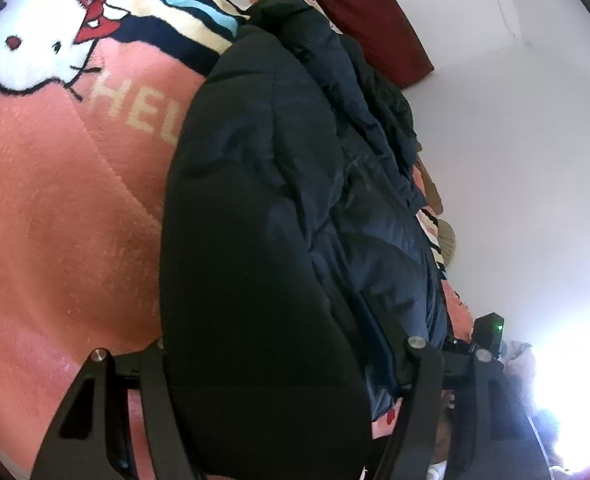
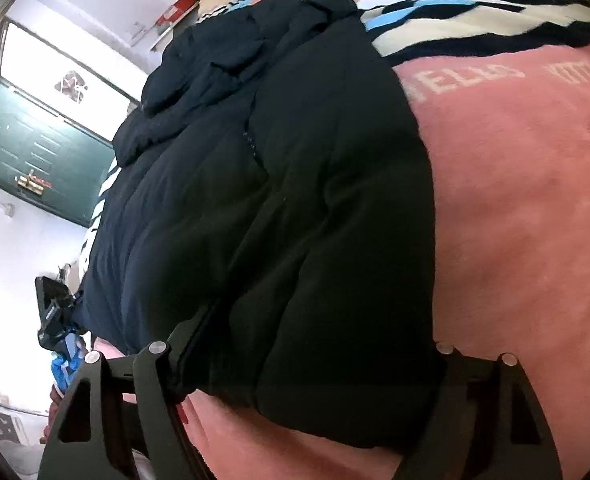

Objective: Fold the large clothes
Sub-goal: 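Grasp the long side edge of the black jacket with both grippers, then lift the held edge and fold it over the jacket with both grippers, then open both grippers and release the jacket bundle, then grasp the end of the black jacket bundle with both grippers, then lift the bundle end upward with both grippers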

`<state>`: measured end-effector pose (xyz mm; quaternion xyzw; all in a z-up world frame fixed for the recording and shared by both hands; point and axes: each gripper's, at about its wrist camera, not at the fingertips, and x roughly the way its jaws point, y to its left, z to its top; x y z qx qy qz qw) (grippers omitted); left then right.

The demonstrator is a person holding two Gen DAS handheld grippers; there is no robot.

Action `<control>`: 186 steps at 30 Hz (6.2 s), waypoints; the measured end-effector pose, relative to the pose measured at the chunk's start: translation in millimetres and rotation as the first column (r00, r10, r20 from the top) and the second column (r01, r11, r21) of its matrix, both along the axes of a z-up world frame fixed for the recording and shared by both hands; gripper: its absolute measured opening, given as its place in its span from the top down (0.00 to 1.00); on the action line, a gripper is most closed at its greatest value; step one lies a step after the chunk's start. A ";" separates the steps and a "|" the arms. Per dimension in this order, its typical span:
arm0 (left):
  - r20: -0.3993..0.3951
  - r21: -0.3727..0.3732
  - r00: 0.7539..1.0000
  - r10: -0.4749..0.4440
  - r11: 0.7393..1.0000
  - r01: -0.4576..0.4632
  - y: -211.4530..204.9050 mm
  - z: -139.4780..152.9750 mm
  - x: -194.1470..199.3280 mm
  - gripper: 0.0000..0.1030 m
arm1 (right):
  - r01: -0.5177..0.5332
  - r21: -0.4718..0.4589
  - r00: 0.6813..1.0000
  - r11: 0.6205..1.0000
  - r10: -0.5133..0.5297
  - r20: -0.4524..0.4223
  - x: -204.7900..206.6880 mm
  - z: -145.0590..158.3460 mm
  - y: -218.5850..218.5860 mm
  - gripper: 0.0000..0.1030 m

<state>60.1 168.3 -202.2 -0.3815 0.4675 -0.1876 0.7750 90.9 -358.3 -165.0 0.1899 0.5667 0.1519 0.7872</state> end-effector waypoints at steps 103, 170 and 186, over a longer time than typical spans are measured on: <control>0.015 -0.236 0.975 0.220 0.949 -0.211 30.0 114.1 421.1 0.52 | 0.369 0.385 0.885 0.846 -0.446 0.132 373.5 63.9 -15.8 0.16; -0.025 0.731 0.980 -0.197 0.665 0.152 -185.1 56.3 539.6 0.44 | -0.016 -0.295 0.978 0.955 0.076 0.193 480.3 11.3 154.8 0.00; 0.022 0.775 0.982 -0.189 0.624 0.103 -192.9 38.7 537.8 0.44 | 0.015 -0.278 0.974 0.961 0.048 0.220 487.0 -11.9 154.0 0.00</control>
